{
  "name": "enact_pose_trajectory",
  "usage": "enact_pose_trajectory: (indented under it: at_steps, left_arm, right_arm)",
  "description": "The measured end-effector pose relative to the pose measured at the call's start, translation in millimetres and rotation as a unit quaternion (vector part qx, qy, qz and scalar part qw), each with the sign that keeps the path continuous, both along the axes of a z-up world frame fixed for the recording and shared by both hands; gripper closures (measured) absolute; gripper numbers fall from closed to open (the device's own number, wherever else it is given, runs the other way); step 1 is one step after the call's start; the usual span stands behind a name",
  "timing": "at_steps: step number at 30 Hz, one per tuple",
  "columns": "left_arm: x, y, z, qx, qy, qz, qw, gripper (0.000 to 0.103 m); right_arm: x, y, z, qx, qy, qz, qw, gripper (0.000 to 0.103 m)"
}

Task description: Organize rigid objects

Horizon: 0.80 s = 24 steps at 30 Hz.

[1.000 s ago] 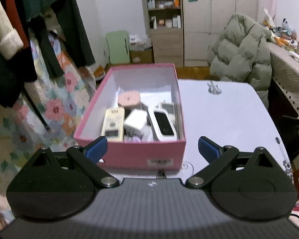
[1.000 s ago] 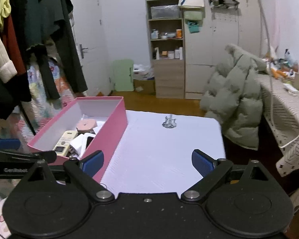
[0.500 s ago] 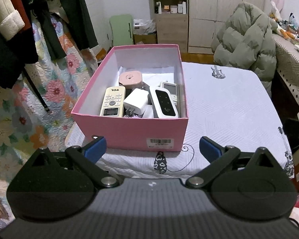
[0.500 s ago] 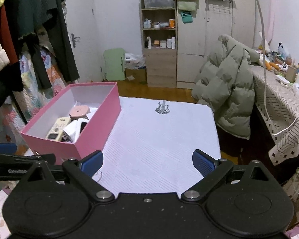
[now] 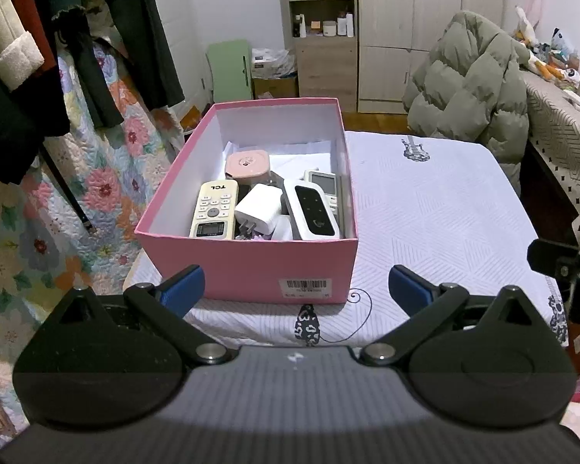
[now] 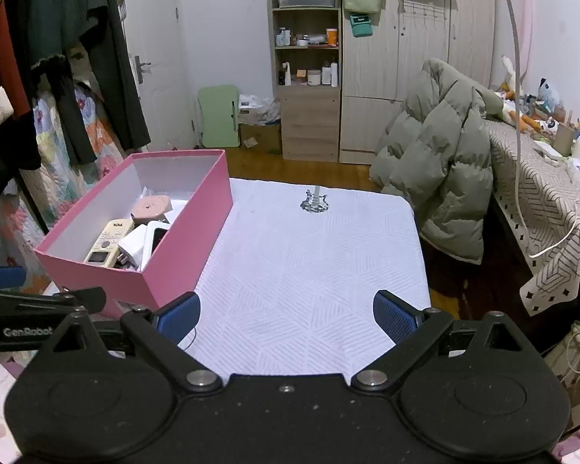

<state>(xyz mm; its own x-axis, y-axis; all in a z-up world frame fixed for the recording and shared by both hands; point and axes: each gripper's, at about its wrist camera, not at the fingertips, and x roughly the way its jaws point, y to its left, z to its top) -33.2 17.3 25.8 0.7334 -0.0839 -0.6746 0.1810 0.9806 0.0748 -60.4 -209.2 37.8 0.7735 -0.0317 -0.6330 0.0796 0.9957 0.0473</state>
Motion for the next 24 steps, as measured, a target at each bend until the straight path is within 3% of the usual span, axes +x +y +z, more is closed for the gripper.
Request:
enact_pose_trajectory:
  at_steps: [24]
  left_arm:
    - [-11, 3, 4, 0.028, -0.023, -0.003, 0.9993, 0.0]
  right_arm:
    - [0, 10, -7, -0.01, 0.002, -0.007, 1.0, 0.005]
